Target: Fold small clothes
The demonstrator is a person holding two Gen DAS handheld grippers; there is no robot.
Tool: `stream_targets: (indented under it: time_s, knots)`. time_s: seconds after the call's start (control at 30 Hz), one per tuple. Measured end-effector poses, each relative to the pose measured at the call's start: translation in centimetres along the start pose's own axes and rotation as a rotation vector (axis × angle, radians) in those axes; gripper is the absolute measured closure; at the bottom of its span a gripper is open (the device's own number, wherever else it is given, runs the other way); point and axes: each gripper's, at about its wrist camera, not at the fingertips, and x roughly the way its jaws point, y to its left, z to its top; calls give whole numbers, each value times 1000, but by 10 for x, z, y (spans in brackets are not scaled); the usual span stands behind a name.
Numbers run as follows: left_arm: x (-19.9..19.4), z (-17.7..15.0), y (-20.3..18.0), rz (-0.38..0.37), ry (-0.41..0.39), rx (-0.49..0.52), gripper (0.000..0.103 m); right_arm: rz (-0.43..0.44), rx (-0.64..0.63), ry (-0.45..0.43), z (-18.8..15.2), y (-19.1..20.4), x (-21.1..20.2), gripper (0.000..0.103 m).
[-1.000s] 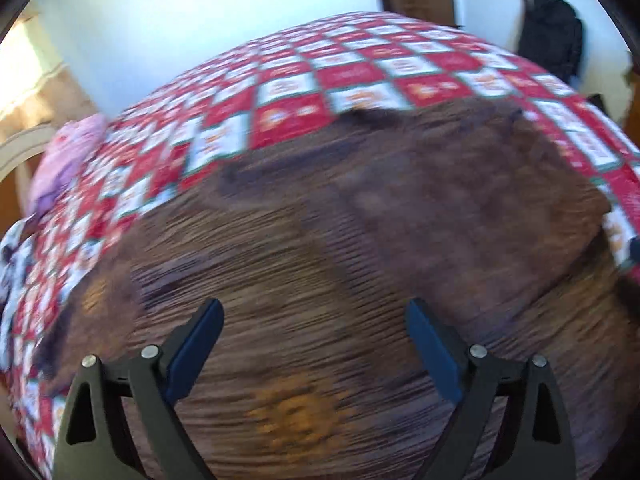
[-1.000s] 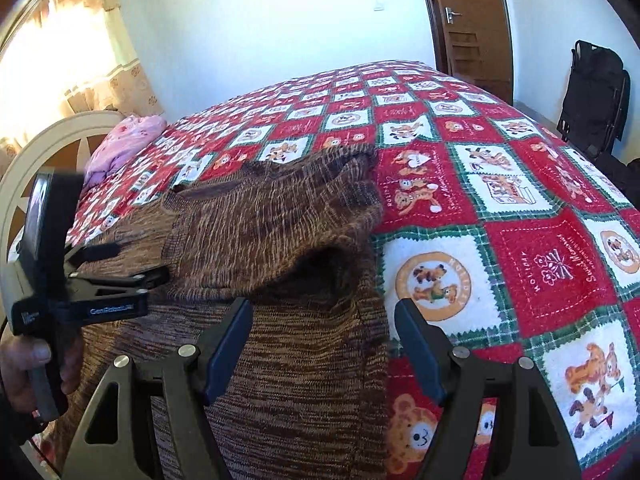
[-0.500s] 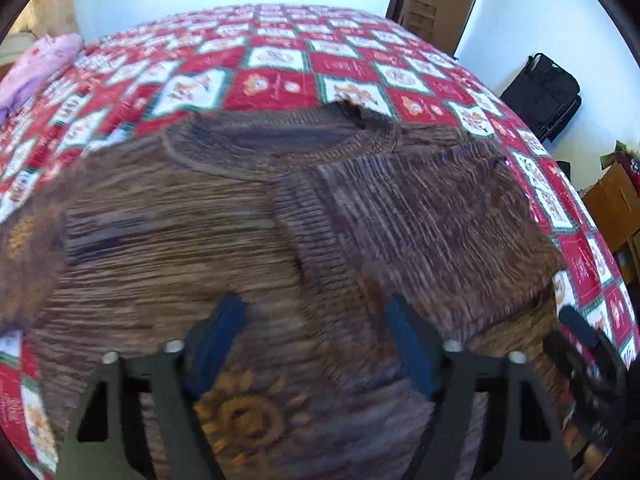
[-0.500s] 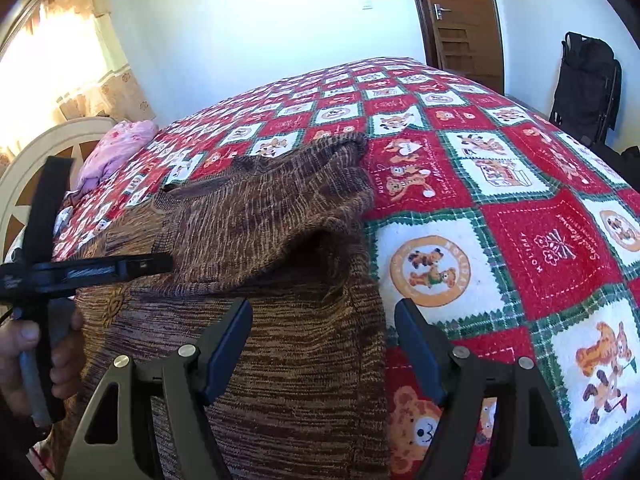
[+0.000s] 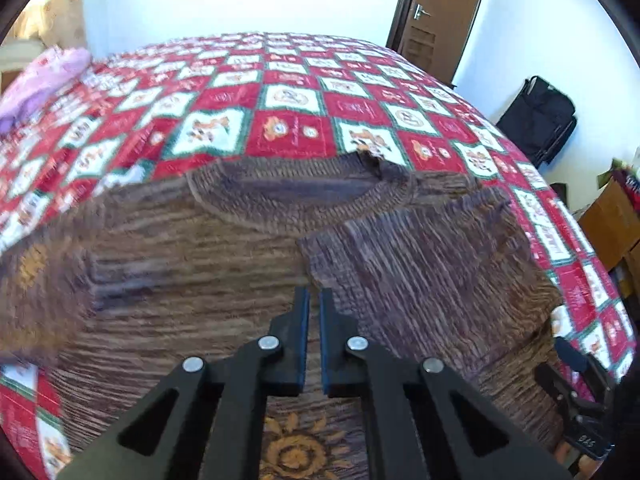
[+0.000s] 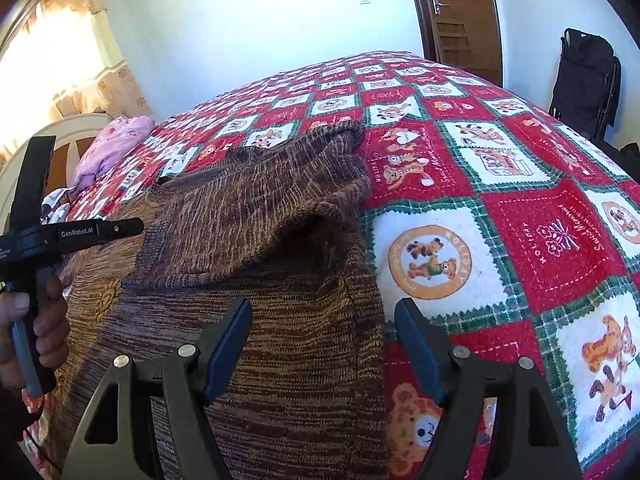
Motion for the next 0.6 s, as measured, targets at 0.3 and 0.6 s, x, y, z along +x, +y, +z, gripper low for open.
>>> stream_targets:
  time_s: [0.3,0.6]
  knots:
    - [17,-2,-30,15,14,47,51,-19,-16,1,-2,3,1,28]
    - [-2,7,-26,76,-50,88,99,-23,-20,5,-2,4,3,28]
